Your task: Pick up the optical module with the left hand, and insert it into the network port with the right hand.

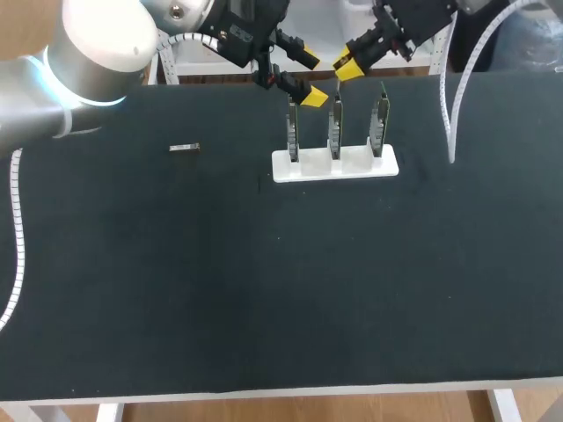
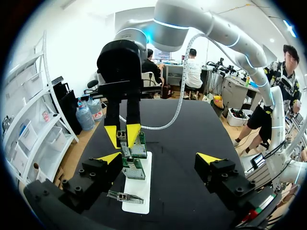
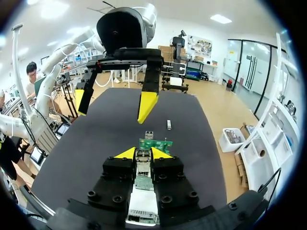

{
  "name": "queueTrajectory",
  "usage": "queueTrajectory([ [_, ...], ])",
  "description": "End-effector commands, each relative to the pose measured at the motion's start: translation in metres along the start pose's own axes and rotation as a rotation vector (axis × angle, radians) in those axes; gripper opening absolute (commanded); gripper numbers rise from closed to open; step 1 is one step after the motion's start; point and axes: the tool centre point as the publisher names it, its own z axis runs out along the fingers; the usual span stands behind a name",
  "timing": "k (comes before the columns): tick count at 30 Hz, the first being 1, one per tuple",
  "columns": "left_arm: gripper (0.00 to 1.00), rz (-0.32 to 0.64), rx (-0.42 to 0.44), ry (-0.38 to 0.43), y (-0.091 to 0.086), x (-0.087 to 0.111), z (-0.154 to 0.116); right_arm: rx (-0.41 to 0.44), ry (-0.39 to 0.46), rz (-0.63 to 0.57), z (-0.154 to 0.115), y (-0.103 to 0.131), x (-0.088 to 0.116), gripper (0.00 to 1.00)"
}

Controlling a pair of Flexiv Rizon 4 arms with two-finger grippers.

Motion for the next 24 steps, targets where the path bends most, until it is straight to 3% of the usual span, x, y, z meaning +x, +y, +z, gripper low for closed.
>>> queueTrajectory([
  [1,1.0,-0.002,-0.004,0.003,-0.001,0.0,0.0,-0.048,0.0,-0.002,-0.004,-0.012,0.0,0.0],
  [16,1.0,-0.002,-0.004,0.003,-0.001,0.0,0.0,-0.096,0.01,0.023,0.007,-0.016,0.014,0.0],
  [24,1.0,-0.002,-0.004,0.003,-0.001,0.0,0.0,-0.103,0.007,-0.001,0.007,-0.016,0.005,0.0],
])
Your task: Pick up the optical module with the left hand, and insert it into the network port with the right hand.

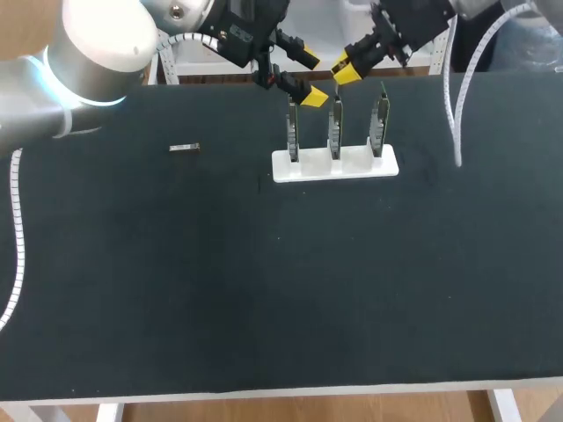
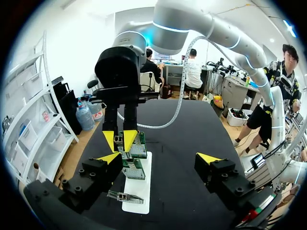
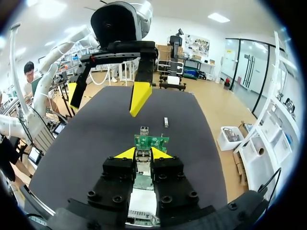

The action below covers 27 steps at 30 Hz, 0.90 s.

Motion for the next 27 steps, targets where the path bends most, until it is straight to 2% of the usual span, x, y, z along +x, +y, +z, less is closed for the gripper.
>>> queueTrajectory([
  [1,1.0,-0.002,-0.004,0.003,-0.001,0.0,0.0,-0.122,0.002,-0.007,-0.001,-0.009,-0.004,0.0],
  [6,1.0,-0.002,-0.004,0.003,-0.001,0.0,0.0,-0.125,0.003,-0.001,0.001,-0.005,-0.003,0.0],
  [12,1.0,-0.002,-0.004,0.003,-0.001,0.0,0.0,-0.098,-0.014,-0.039,-0.01,0.007,-0.017,0.0],
  [16,1.0,-0.002,-0.004,0.003,-0.001,0.0,0.0,-0.082,-0.024,-0.045,-0.016,0.015,-0.018,0.0],
  [27,1.0,-0.002,-0.004,0.003,-0.001,0.0,0.0,-0.082,-0.024,-0.045,-0.016,0.015,-0.018,0.0],
])
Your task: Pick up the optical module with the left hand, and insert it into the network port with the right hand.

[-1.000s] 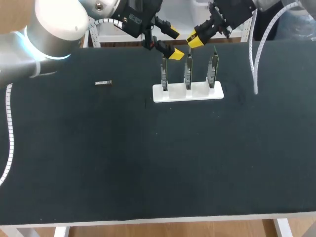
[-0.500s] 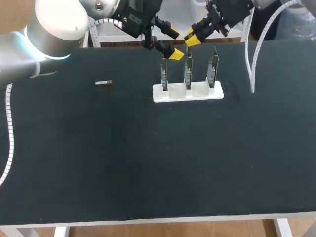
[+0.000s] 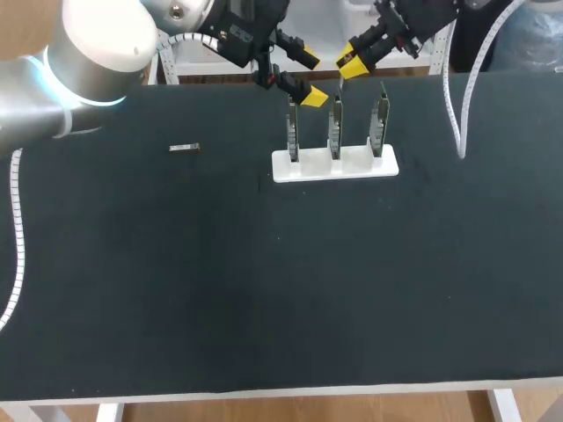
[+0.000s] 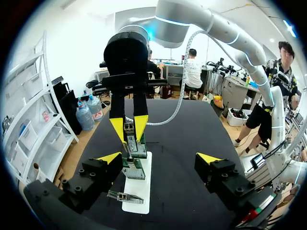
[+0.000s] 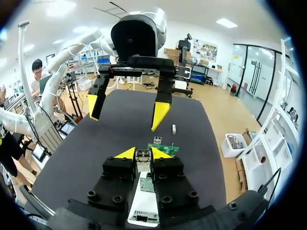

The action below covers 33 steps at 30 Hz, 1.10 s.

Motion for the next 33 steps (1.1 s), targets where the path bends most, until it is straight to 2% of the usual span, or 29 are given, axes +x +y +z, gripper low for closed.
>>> queueTrajectory([
  [1,1.0,-0.002,-0.004,0.003,-0.001,0.0,0.0,-0.024,-0.001,0.0,-0.002,-0.006,0.0,0.0],
  [28,1.0,-0.002,-0.004,0.003,-0.001,0.0,0.0,-0.024,-0.001,0.0,-0.002,-0.006,0.0,0.0],
  [31,1.0,-0.002,-0.004,0.003,-0.001,0.0,0.0,-0.003,0.022,-0.047,-0.018,-0.003,-0.025,0.0],
  [33,1.0,-0.002,-0.004,0.003,-0.001,0.0,0.0,0.013,0.028,-0.059,-0.026,0.004,-0.035,0.0],
])
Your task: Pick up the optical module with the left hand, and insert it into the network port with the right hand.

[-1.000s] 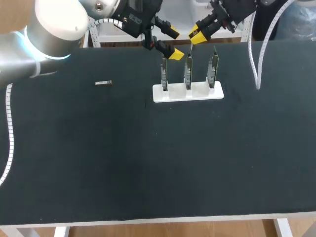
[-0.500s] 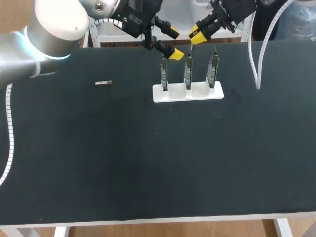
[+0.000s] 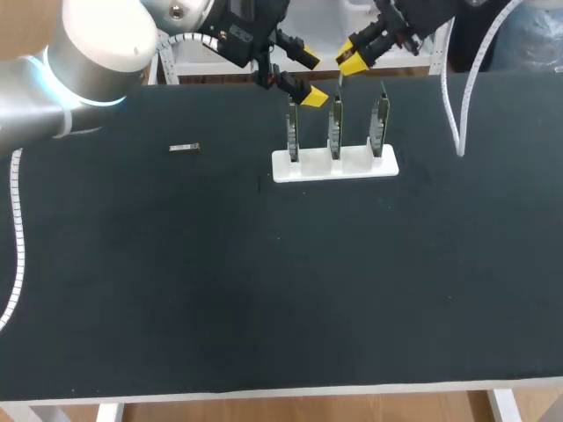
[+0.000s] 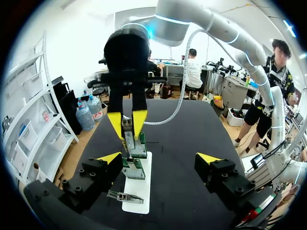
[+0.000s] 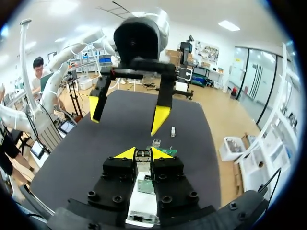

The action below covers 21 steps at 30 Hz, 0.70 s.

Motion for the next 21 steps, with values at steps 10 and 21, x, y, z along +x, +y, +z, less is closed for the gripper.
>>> queueTrajectory([
  [10,1.0,-0.002,-0.004,0.003,-0.001,0.0,0.0,-0.007,0.051,0.029,-0.01,0.039,-0.023,0.0],
  [21,1.0,-0.002,-0.004,0.003,-0.001,0.0,0.0,0.016,0.084,0.097,0.003,0.039,0.001,0.0],
])
